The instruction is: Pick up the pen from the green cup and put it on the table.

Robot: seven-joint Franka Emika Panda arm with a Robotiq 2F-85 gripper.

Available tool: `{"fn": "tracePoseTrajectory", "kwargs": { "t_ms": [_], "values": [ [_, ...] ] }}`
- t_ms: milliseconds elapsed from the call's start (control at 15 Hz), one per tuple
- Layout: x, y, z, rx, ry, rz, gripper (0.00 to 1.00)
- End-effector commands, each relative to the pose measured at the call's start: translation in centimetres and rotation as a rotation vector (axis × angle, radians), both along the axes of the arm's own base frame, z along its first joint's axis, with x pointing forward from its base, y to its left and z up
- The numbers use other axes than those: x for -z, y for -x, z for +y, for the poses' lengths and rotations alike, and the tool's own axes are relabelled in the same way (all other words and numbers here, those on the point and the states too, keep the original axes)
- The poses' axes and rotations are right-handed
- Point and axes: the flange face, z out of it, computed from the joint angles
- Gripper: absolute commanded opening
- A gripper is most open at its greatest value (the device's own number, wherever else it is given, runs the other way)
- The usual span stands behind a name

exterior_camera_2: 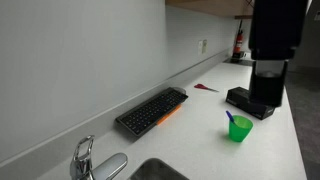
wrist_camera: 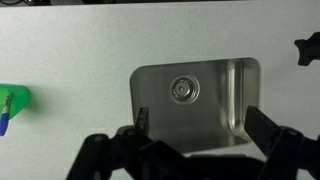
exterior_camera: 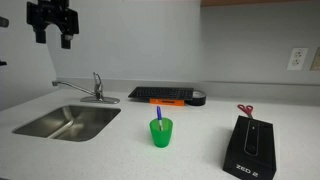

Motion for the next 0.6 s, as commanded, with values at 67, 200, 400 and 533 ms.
{"fn": "tracePoseTrajectory", "kwargs": {
  "t_ms": [67,200,400,533],
  "values": [
    [0.0,0.0,0.0,0.000,0.000,0.002,1.00],
    [0.1,-0.1,0.0,-0.006,0.008,0.003,1.00],
    [1.3,-0.5,-2.1,-0.004,0.129,0.016,1.00],
    [2.8,-1.0,-4.8,0.006,0.199,0.038,1.00]
  ]
}}
